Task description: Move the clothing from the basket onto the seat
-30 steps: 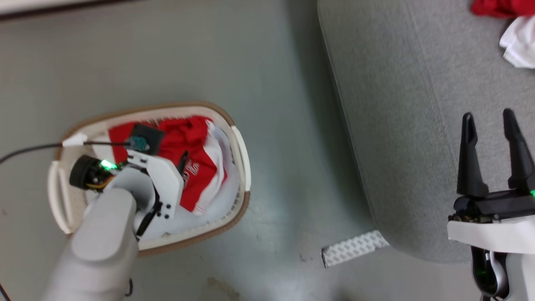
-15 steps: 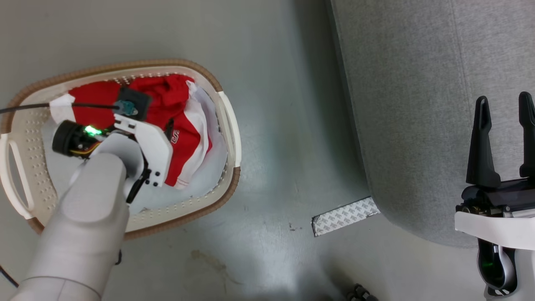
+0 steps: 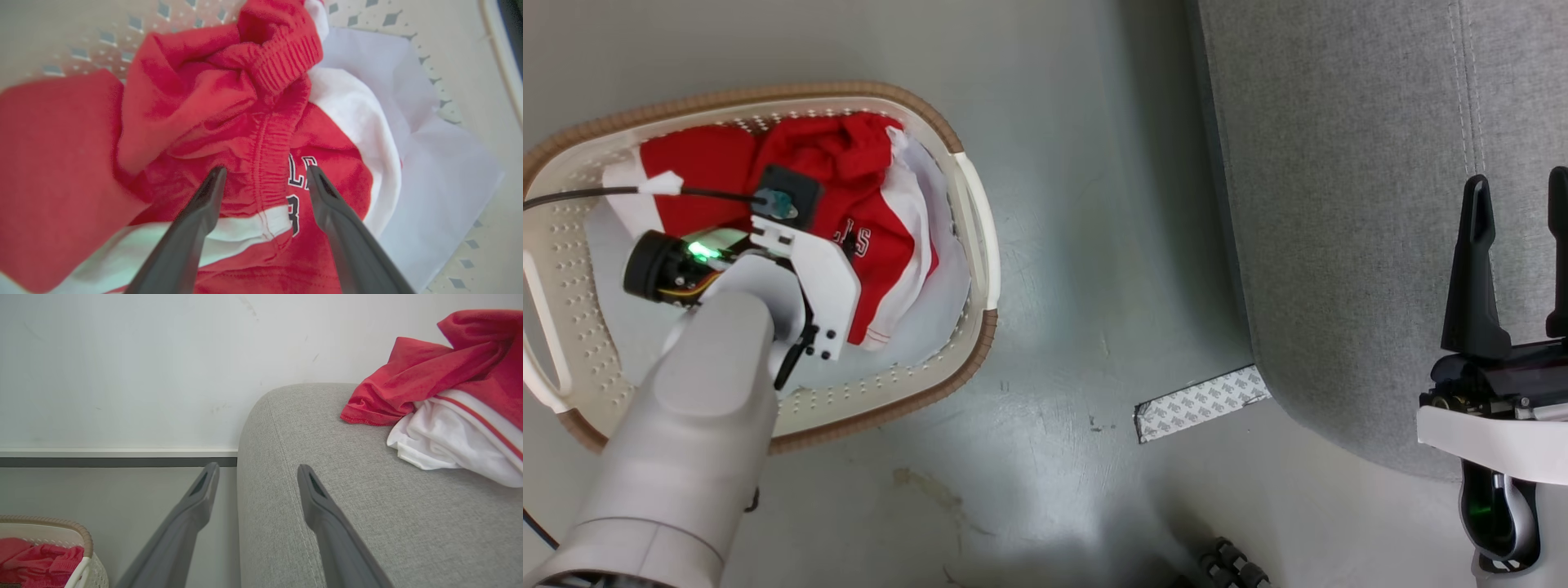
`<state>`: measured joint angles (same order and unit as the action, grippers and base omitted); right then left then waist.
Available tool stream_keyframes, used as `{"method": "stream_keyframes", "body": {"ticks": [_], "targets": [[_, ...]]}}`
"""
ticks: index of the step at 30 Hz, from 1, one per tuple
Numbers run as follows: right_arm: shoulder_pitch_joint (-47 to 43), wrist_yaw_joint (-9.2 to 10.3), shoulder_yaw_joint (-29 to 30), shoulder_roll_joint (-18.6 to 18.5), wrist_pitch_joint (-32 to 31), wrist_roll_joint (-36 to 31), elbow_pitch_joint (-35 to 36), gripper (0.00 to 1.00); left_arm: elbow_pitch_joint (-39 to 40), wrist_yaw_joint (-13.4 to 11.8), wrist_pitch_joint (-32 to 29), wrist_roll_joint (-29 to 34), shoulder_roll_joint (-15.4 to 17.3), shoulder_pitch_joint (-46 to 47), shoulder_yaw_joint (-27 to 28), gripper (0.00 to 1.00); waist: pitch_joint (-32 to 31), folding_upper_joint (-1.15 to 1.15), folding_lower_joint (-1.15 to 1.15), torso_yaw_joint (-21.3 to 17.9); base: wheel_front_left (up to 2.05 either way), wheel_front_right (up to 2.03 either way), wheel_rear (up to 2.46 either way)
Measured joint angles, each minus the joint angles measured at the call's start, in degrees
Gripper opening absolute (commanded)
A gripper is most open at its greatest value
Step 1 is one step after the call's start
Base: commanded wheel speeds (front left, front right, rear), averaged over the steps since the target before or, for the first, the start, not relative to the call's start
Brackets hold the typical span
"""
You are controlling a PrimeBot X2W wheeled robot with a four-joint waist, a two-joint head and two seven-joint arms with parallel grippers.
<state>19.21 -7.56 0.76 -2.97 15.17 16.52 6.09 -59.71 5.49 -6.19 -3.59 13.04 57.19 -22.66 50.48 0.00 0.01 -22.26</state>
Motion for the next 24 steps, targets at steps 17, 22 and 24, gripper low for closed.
{"method": "stream_keyframes", "body": {"ticks": [17,22,24], "targets": [[-0.92,0.00,0.63,0.00,0.00,0.18,2.43,1.00,-5.26,-4.31,2.88,2.11,-0.08,4.50,-3.09,1.00,2.57,0.00,0.00,1.63,0.04,0.04,0.04],[-1.05,0.00,0.15,0.00,0.00,-0.15,3.38,1.00,-6.57,-4.08,4.53,2.01,0.21,5.79,-3.18,1.00,3.35,0.00,-0.01,2.33,0.04,0.04,0.04],[-1.06,0.00,0.04,0.00,0.00,-0.30,3.72,1.00,-6.89,-3.79,5.30,1.89,0.08,6.08,-3.30,1.00,3.60,0.00,0.00,2.57,0.02,0.02,0.02]]}}
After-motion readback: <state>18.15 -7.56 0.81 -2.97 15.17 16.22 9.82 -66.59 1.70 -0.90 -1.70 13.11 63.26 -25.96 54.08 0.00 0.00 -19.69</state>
